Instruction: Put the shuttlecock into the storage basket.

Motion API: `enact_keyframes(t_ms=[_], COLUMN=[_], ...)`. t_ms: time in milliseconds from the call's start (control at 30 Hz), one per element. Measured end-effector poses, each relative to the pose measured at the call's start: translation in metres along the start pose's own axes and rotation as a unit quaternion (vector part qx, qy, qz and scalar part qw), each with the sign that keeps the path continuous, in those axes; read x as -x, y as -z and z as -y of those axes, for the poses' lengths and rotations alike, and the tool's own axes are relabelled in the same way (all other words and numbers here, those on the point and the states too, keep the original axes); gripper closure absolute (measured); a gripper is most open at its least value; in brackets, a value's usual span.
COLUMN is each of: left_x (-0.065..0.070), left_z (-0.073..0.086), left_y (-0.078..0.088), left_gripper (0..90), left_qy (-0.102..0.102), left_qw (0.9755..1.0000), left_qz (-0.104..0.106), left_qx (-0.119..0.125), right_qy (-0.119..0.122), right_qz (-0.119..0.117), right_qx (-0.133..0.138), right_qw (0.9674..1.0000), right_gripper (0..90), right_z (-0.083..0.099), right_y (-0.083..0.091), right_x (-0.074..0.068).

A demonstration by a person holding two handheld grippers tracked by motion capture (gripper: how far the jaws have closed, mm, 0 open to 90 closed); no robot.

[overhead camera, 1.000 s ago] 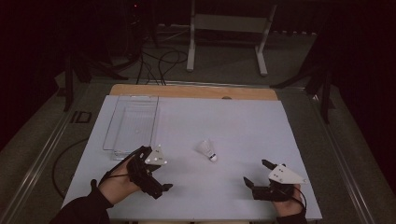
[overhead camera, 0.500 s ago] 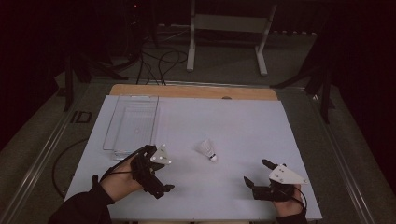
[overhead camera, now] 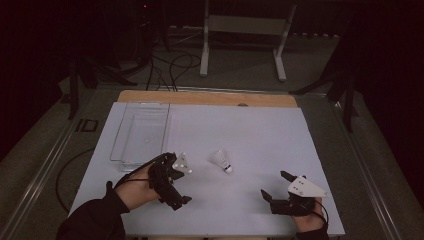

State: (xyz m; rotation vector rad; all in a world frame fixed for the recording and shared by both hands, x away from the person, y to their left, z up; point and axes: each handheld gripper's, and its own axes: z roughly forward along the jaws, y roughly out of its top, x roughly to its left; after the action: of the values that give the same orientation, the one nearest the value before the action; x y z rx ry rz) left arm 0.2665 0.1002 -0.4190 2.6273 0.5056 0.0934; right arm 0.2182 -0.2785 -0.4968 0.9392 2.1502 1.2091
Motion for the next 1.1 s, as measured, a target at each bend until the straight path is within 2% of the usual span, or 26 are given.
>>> enact_keyframes(t_ms=[100,233,367,600,867,967,1100], left_x=[-0.002,-0.004,-0.006,-0.012,-0.015,-0.016,-0.018], left_z=[-0.005,-0.007,-0.008,-0.011,-0.018,-0.021,-0.025], left_y=[-0.002,-0.005,-0.007,-0.007,-0.01,-0.01,-0.012], left_gripper=[0.2,0.2,0.2,0.2,0.2,0.2,0.2], left_qy=[0.0,-0.001,-0.004,-0.008,-0.017,-0.021,-0.017], left_qw=[0.9999,0.9996,0.9993,0.9988,0.9986,0.9987,0.999], left_qz=[0.002,0.01,0.024,0.033,0.033,0.026,0.024], left_qx=[-0.016,-0.026,-0.028,-0.034,-0.037,-0.037,-0.035], right_qy=[-0.001,0.0,0.0,0.0,0.001,-0.001,0.0], right_qz=[0.0,0.0,0.001,0.0,-0.001,-0.002,-0.001], right_qx=[0.0,0.001,0.002,0.001,-0.001,-0.001,-0.001], right_qw=[1.0,1.0,1.0,1.0,1.0,1.0,1.0], right_gripper=[8.9,8.8,8.8,8.8,8.8,8.8,8.8], right_z=[0.0,0.0,0.0,0.0,0.0,0.0,0.0], right_y=[0.0,0.0,0.0,0.0,0.0,0.0,-0.001], right_x=[0.0,0.0,0.0,0.0,0.0,0.0,-0.001])
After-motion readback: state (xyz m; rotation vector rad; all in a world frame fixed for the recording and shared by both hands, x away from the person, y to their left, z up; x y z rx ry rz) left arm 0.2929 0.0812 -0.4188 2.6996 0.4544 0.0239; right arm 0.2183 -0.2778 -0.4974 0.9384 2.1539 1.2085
